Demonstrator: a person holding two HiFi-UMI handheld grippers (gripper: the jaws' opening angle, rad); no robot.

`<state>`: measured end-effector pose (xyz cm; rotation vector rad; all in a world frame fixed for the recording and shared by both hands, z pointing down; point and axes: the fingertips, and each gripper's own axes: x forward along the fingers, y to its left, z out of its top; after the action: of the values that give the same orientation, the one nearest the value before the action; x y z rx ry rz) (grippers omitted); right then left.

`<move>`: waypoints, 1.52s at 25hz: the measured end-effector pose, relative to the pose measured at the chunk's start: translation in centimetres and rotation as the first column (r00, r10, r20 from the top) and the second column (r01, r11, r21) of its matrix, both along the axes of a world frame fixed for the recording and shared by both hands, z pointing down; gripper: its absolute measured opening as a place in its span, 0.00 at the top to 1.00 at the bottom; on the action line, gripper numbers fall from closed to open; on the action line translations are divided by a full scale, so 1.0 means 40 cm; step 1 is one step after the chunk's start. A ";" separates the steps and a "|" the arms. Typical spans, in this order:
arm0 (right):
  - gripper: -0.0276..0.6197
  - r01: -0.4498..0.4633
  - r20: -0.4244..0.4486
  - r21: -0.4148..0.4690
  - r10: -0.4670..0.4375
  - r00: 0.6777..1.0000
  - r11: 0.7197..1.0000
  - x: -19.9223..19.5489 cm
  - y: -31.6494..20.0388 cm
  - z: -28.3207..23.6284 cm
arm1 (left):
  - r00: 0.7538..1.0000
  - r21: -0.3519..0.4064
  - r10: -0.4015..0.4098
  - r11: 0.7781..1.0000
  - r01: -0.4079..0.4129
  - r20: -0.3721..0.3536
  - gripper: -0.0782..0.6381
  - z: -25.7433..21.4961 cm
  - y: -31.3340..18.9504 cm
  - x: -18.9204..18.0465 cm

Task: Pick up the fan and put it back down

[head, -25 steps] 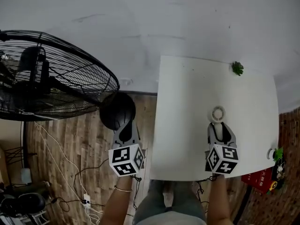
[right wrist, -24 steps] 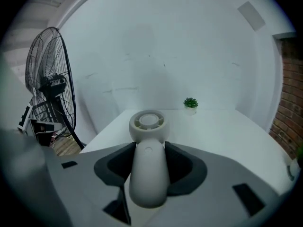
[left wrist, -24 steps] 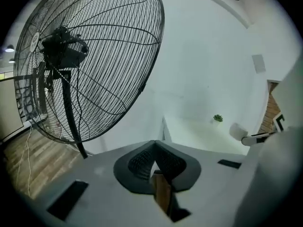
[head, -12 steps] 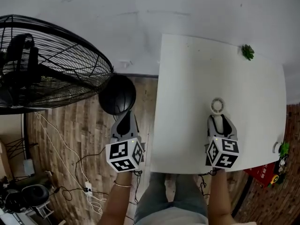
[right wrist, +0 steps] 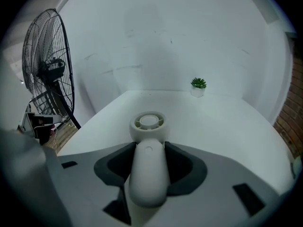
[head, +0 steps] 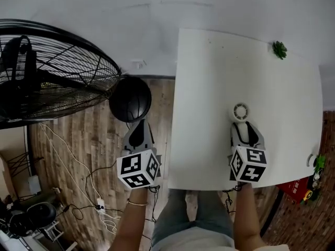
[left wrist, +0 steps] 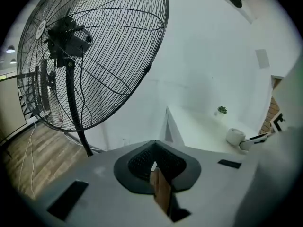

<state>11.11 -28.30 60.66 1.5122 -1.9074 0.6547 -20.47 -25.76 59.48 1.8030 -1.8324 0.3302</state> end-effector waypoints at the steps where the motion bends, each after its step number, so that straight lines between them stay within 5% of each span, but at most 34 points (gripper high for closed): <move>1: 0.66 -0.001 0.000 -0.003 0.001 1.000 1.000 0.001 0.001 0.003 | 1.000 -0.002 0.001 1.000 -0.001 -0.001 0.88 0.002 -0.001 0.001; 21: 0.66 0.021 -0.012 -0.057 -0.021 1.000 0.998 -0.012 -0.001 0.040 | 1.000 -0.017 0.016 1.000 -0.016 -0.001 0.88 0.008 -0.018 0.009; 38: 0.59 0.038 -0.009 0.008 -0.038 0.999 0.999 -0.016 -0.001 -0.021 | 0.999 0.004 0.046 0.999 -0.046 0.013 0.88 -0.055 -0.021 0.034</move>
<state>10.48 -28.36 59.80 1.4778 -1.9296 0.6238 -19.09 -26.59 57.27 1.8521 -1.8039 0.3566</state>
